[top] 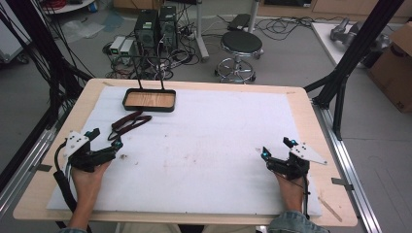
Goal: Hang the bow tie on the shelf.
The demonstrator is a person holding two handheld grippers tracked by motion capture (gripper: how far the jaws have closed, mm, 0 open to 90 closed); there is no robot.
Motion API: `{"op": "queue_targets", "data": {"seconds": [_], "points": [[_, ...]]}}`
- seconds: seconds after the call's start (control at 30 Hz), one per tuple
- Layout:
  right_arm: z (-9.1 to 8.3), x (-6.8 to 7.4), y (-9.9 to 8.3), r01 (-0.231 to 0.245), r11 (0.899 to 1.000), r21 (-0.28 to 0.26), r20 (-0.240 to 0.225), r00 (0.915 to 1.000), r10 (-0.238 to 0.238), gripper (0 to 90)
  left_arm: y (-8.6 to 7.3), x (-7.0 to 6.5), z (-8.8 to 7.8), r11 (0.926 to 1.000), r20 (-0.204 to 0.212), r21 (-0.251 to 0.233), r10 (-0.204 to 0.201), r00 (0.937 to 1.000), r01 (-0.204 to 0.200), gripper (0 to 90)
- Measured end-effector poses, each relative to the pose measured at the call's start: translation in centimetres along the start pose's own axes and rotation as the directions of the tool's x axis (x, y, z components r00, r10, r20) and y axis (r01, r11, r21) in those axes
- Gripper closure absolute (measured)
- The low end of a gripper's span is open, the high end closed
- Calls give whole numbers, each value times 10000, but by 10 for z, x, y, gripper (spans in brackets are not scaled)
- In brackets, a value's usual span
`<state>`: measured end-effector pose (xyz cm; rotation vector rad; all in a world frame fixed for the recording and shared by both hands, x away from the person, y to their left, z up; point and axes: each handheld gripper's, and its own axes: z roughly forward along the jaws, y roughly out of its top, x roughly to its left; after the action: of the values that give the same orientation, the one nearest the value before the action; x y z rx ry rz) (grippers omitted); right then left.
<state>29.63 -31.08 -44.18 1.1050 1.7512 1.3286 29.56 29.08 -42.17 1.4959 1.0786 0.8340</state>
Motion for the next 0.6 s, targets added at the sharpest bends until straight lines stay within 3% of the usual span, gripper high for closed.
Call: {"op": "queue_targets", "data": {"seconds": [0.6], "points": [[-1,1,0,61,9999,90,43,10000,-61,109,1,0,-2,9996,186,-272,-40,9998,45,178]]}}
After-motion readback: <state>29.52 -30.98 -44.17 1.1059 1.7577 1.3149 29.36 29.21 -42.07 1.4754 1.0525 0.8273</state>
